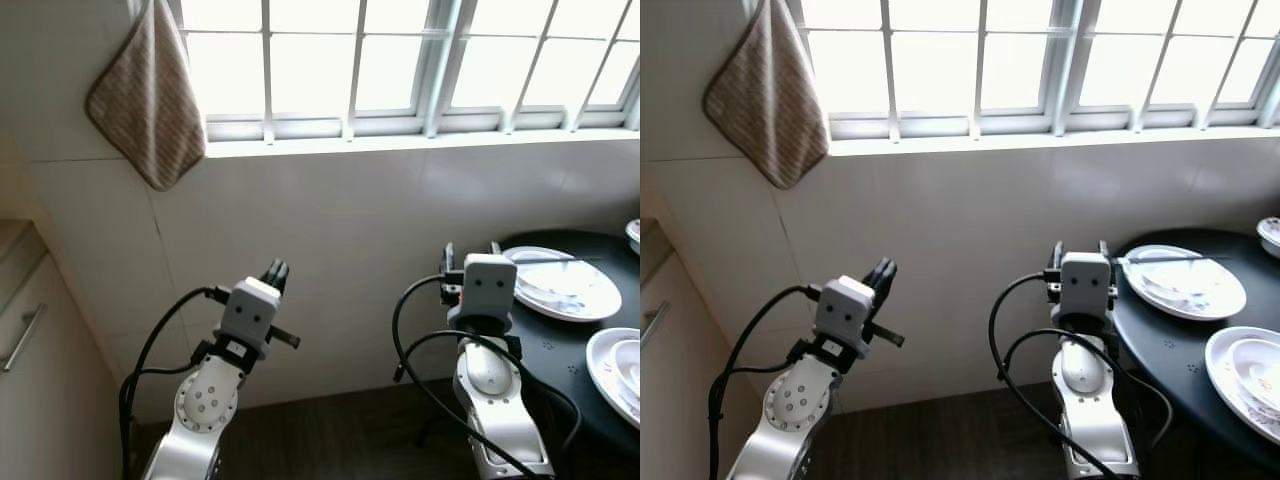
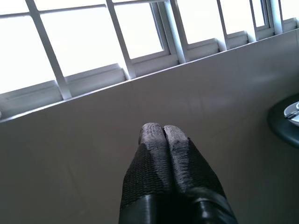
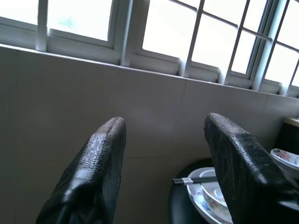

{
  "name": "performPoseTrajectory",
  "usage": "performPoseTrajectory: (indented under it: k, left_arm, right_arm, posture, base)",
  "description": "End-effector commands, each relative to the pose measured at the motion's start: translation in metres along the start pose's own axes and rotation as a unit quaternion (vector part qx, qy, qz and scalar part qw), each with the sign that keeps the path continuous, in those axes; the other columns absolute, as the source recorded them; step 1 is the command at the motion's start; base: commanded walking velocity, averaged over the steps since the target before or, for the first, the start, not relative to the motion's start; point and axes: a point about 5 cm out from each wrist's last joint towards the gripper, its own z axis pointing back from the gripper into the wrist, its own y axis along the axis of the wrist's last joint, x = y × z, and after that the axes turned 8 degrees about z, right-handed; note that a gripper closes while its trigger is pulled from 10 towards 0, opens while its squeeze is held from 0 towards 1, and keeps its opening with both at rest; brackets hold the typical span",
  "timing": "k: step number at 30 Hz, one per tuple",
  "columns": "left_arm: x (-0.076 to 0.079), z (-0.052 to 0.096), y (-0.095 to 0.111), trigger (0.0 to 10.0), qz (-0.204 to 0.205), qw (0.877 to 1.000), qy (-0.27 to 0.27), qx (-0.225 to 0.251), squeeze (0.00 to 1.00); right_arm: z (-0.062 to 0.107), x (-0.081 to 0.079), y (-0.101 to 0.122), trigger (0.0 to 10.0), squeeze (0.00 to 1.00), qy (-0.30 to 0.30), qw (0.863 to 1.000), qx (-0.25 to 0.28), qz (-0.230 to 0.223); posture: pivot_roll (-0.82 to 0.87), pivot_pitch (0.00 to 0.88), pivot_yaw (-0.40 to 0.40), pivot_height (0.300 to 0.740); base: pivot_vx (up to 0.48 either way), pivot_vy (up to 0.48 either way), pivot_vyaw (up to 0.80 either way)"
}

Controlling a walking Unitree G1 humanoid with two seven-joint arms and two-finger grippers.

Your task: Kitchen organization

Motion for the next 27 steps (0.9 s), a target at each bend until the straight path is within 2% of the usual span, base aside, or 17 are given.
performPoseTrajectory:
  k: [1, 7, 11, 14, 19, 27]
  left_arm:
    - [0.002, 0.001, -0.003, 10.0, 0.004, 1.0, -0.005, -0.01, 0.0]
    - [0.0, 0.002, -0.005, 10.0, -0.001, 1.0, -0.003, -0.017, 0.0]
    - [0.0, 0.002, -0.006, 10.0, -0.002, 1.0, -0.004, -0.019, 0.0]
    - [0.0, 0.002, -0.006, 10.0, -0.001, 1.0, -0.003, -0.02, 0.0]
    - [0.0, 0.003, -0.006, 10.0, 0.008, 1.0, 0.0, -0.016, 0.0]
    - [0.0, 0.004, -0.008, 10.0, 0.009, 1.0, 0.001, -0.022, 0.0]
  right_arm:
    - [0.0, 0.004, -0.006, 10.0, 0.0, -0.006, 1.0, -0.018, 0.006]
    - [0.0, 0.005, -0.01, 10.0, 0.0, -0.009, 0.999, -0.031, 0.01]
    - [0.001, 0.004, -0.009, 10.0, 0.0, -0.007, 1.0, -0.026, 0.013]
    - [0.001, 0.004, -0.01, 10.0, 0.0, -0.006, 0.999, -0.025, 0.022]
    - [0.001, 0.007, -0.022, 10.0, 0.0, -0.014, 0.997, -0.067, 0.027]
    - [0.002, 0.007, -0.025, 10.0, 0.0, -0.015, 0.996, -0.078, 0.034]
  posture:
    - [0.01, 0.0, -0.005, 0.74]
    - [0.01, 0.0, -0.004, 0.74]
    - [0.01, 0.0, -0.004, 0.74]
    - [0.01, 0.0, -0.004, 0.74]
    - [0.01, 0.0, -0.006, 0.74]
    - [0.01, 0.0, -0.008, 0.74]
  base:
    - [0.0, 0.0, -0.43]
    - [0.0, 0.0, -0.8]
    - [0.0, -0.391, -0.6]
    - [0.0, -0.48, 0.0]
    - [0.0, 0.0, -0.32]
    - [0.0, 0.0, -0.71]
